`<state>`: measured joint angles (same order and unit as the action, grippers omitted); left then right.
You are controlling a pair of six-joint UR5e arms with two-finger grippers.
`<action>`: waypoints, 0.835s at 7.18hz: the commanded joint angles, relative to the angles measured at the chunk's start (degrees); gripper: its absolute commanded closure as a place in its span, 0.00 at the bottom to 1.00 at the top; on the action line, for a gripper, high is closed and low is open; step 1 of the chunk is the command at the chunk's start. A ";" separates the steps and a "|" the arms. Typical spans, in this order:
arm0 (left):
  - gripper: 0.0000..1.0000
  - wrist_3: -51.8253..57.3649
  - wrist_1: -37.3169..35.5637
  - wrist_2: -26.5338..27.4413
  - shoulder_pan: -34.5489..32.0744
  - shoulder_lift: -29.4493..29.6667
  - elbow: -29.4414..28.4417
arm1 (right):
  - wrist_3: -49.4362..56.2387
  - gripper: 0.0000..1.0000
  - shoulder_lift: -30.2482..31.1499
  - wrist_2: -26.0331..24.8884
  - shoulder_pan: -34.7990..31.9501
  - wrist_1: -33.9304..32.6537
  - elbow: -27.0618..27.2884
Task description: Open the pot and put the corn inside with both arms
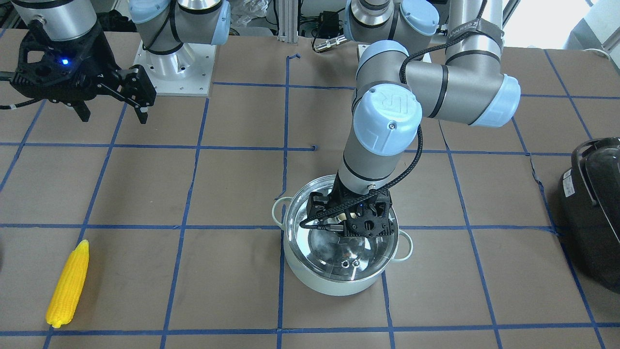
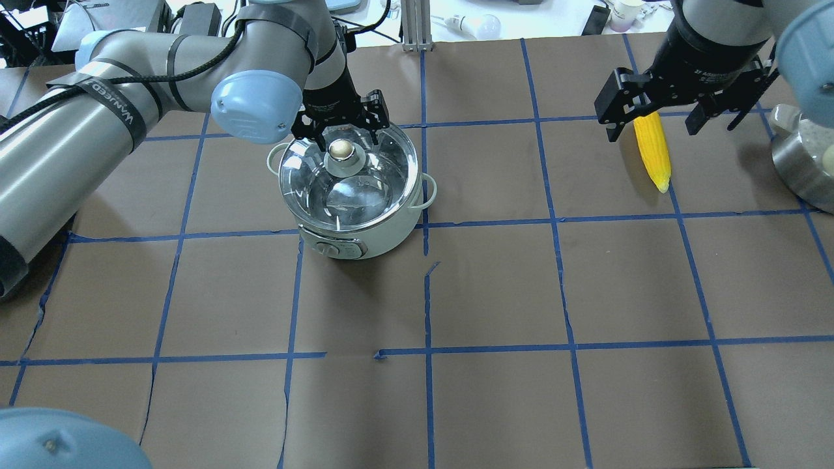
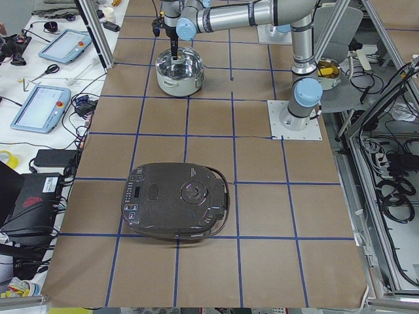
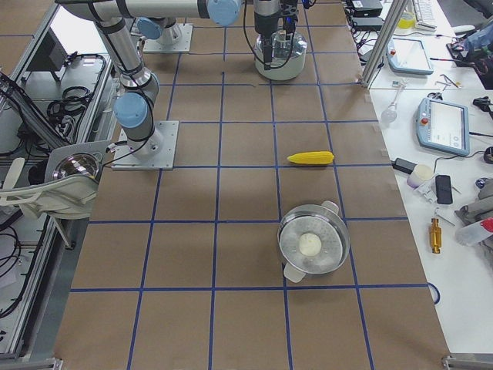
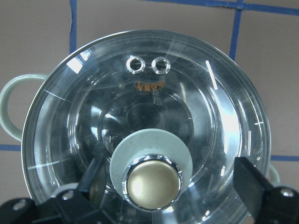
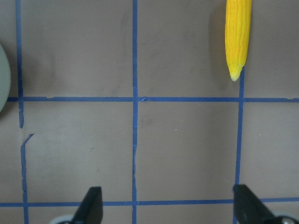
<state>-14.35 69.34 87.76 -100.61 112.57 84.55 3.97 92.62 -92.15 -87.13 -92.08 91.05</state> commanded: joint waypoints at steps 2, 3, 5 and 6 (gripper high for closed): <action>0.13 0.55 0.35 1.18 -0.03 0.19 0.70 | 0.77 0.00 -0.51 -0.56 0.64 1.73 0.44; 0.13 0.55 0.35 1.62 -0.03 -0.07 1.32 | 0.69 0.00 -1.21 -2.14 1.25 1.30 0.53; 0.18 0.55 0.44 1.71 -0.03 -0.16 1.32 | 0.68 0.00 -3.49 -2.77 3.70 1.03 0.53; 0.30 0.55 0.53 1.63 -0.03 -0.16 1.32 | 1.03 0.00 -5.33 -1.90 7.81 -0.10 0.62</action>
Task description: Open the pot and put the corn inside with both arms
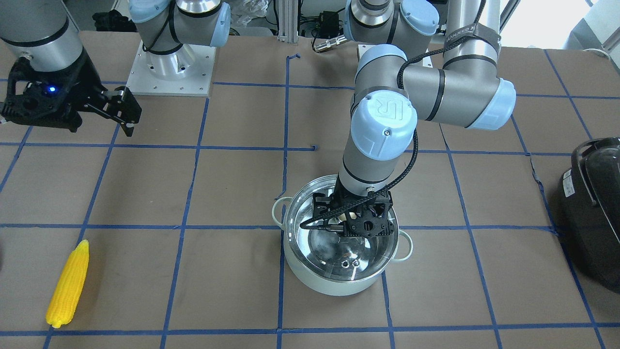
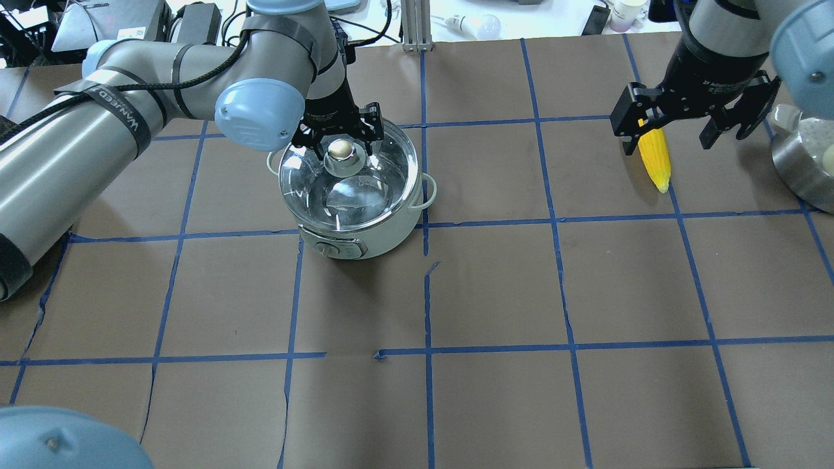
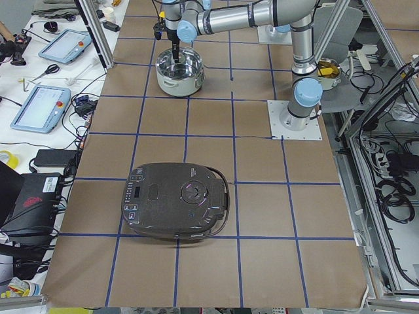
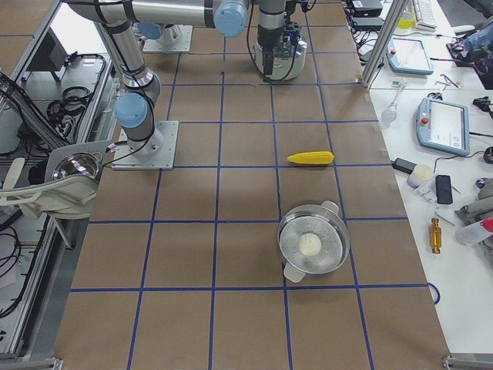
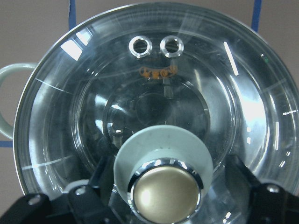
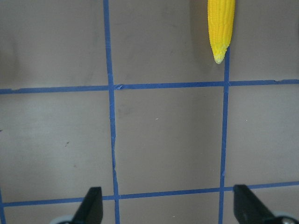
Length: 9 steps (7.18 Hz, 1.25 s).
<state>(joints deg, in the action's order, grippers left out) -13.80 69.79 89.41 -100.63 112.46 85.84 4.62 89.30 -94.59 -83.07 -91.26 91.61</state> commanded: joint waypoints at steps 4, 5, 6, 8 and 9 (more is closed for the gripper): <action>0.60 0.00 0.96 -0.20 0.26 -1.19 0.02 | 5.40 0.00 -15.44 2.03 9.15 -17.15 0.24; 0.65 0.00 1.48 -0.11 0.44 -1.45 -0.50 | 5.92 0.00 -17.73 1.95 9.15 -20.50 0.24; 0.67 0.00 1.84 -0.02 1.05 -2.50 -1.37 | 6.45 0.00 -20.45 1.86 9.24 -24.63 0.24; 0.69 9.50 5.60 -0.37 8.65 -5.66 -2.35 | 10.31 0.00 -25.65 1.42 9.24 -32.37 0.24; 0.70 17.06 5.88 -0.29 15.14 -6.63 -1.48 | 10.41 0.00 -27.67 1.51 9.24 -34.40 0.24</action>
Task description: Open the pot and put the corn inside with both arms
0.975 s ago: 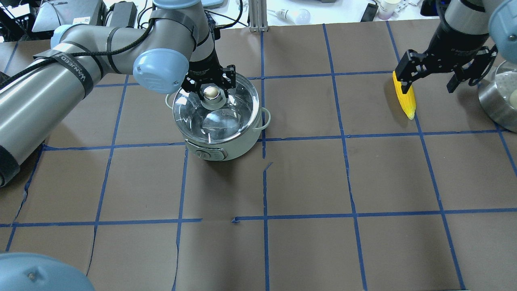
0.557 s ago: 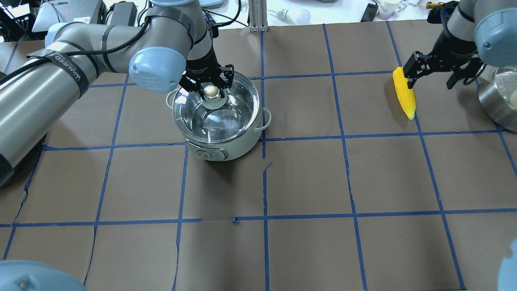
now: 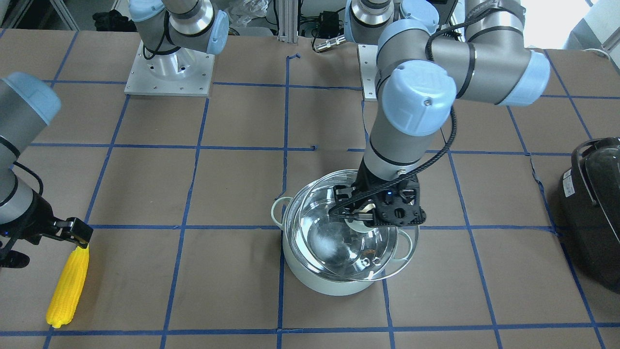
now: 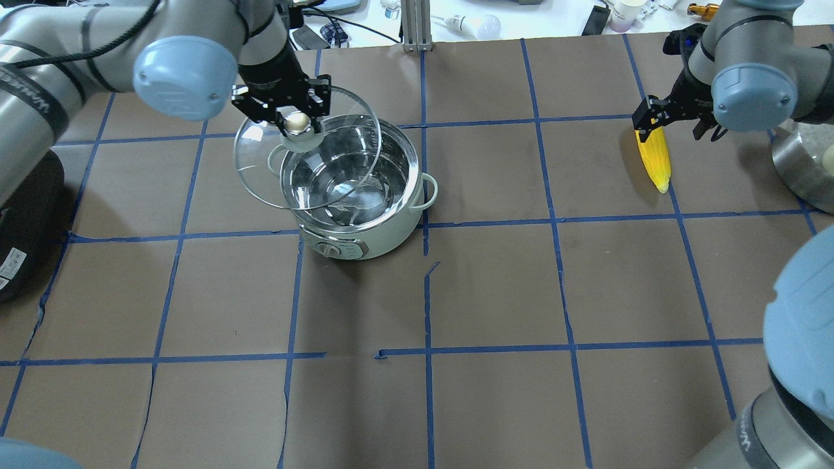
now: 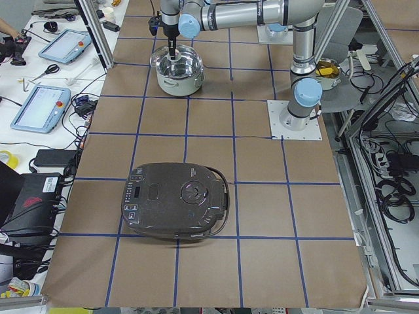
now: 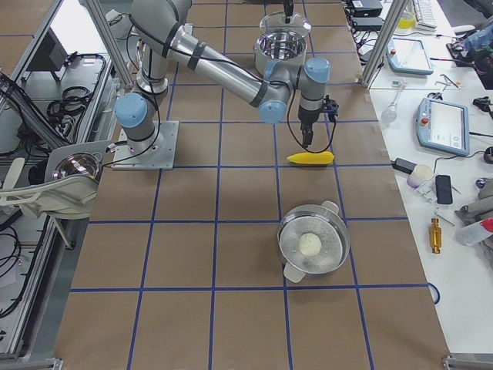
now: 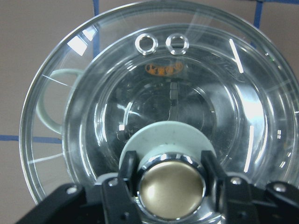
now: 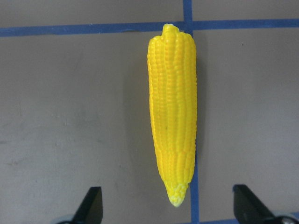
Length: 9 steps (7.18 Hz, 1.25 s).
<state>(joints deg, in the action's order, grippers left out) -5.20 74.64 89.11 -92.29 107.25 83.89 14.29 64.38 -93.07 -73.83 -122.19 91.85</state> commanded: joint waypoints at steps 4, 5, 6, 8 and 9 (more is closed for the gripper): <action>0.84 25.85 -1.51 -0.17 22.06 1.46 5.56 | 0.82 0.00 -7.42 0.35 0.79 -9.21 -0.27; 0.84 25.94 -7.52 -0.43 23.29 3.12 9.32 | 0.65 0.00 -8.21 0.61 1.23 -9.21 -0.27; 0.86 26.55 -16.02 -0.35 23.73 4.62 14.49 | 0.21 0.02 -8.65 0.44 1.23 -9.38 -0.35; 0.87 31.29 -20.06 0.09 23.82 5.69 17.79 | 0.03 0.66 -9.27 0.61 1.23 -9.56 -0.62; 0.87 32.09 -19.98 0.18 23.83 6.21 17.97 | 0.12 0.93 -9.19 0.44 1.23 -9.73 -0.79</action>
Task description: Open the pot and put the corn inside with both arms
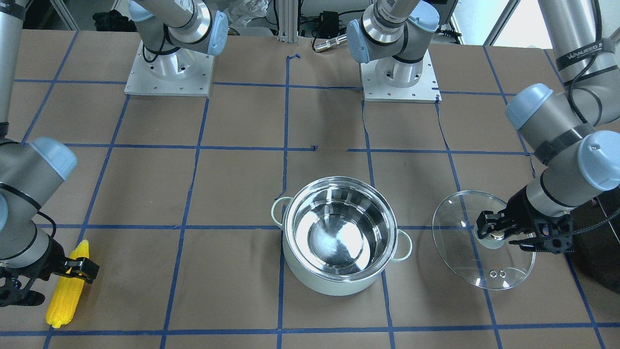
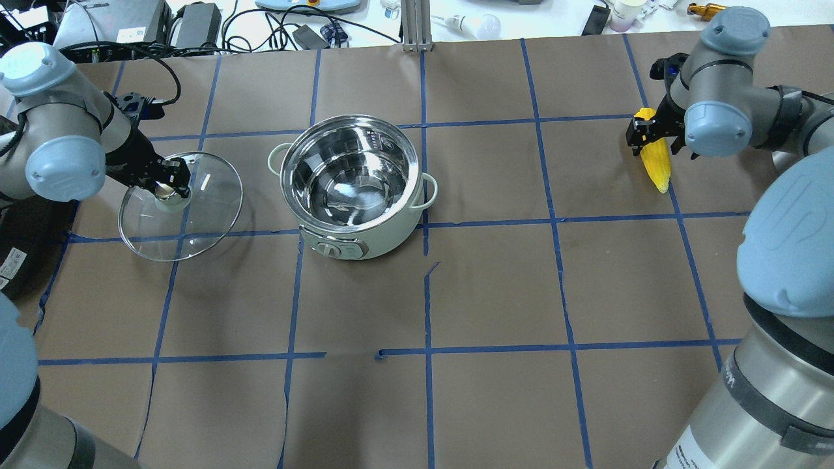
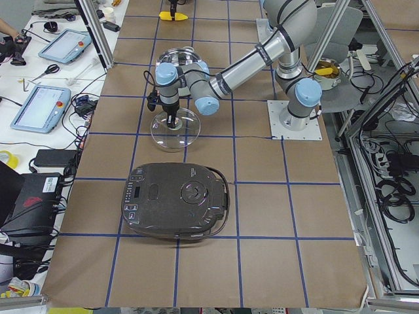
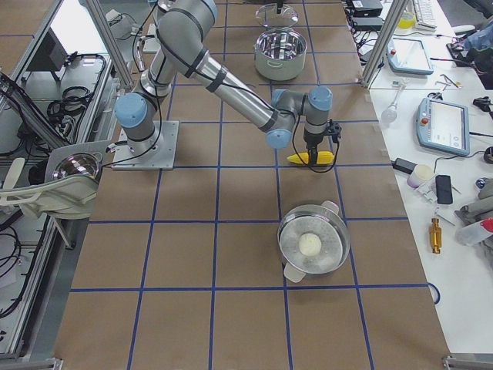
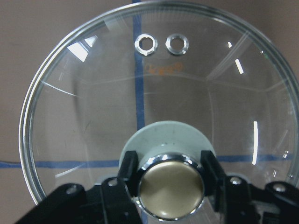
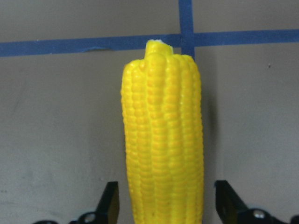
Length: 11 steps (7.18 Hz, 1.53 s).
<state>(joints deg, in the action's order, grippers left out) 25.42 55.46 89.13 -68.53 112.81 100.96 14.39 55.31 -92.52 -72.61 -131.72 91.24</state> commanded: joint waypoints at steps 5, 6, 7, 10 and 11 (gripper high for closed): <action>0.88 1.83 -0.71 0.35 2.70 0.75 1.17 | -15.04 1.00 8.74 -0.20 -11.43 9.09 -4.39; 0.88 1.47 -0.71 0.26 2.52 0.92 1.60 | -22.40 1.00 9.54 -1.16 -18.28 14.60 -8.49; 0.88 0.78 -0.71 0.08 2.44 0.92 1.96 | -26.91 1.00 9.20 -0.56 -24.44 20.40 -14.02; 0.78 -0.29 -0.62 0.43 2.26 1.01 2.05 | -34.32 0.99 3.95 -1.09 -38.36 23.44 -22.13; 0.57 -0.37 -0.62 0.26 2.26 1.01 2.05 | -34.69 0.98 2.54 -0.65 -41.35 23.27 -23.81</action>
<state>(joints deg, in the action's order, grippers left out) 25.08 54.83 89.40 -66.25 113.79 102.98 -18.92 59.78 -93.51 -109.78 -108.50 69.95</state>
